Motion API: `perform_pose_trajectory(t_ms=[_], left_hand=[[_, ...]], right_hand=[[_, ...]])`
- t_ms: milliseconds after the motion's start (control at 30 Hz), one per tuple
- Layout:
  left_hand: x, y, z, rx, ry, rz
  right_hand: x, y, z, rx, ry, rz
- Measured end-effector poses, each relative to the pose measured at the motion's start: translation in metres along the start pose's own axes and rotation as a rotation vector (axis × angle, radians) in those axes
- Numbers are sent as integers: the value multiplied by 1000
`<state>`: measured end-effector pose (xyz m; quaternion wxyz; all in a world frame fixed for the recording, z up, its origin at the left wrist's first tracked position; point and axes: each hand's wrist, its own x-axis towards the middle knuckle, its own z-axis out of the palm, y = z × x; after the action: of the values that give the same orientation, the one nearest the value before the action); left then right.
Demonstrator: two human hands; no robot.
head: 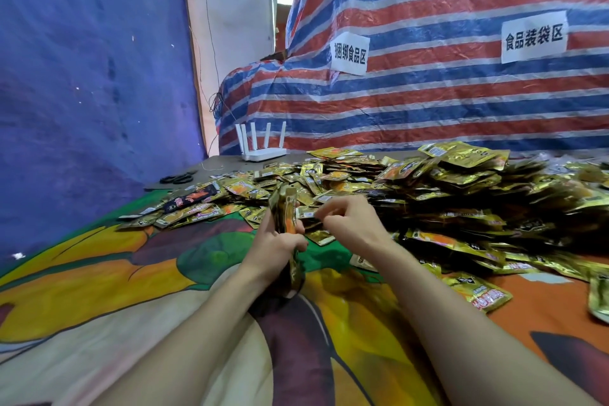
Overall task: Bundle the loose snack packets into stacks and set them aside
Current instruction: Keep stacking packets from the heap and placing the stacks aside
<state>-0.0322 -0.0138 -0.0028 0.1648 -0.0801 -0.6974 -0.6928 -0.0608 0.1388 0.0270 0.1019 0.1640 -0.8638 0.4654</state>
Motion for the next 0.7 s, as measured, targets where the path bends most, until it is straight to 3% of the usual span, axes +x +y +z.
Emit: perform_pose_trajectory(t_ms=[200,367,600,700], left_hand=[[-7,5,2,33,-66,-42],[-11,10,4,-13,-82,-42],[-12,12,4,-34,-60,-70],[-12,14,4,-52,-61,-69]], right_hand=[[2,-1,-35,-217,-163,60],[-8,4,-58,-495,-448,282],[-18,8,-54,-714,-410,272],[-24,19,-46,-635,-337,174]])
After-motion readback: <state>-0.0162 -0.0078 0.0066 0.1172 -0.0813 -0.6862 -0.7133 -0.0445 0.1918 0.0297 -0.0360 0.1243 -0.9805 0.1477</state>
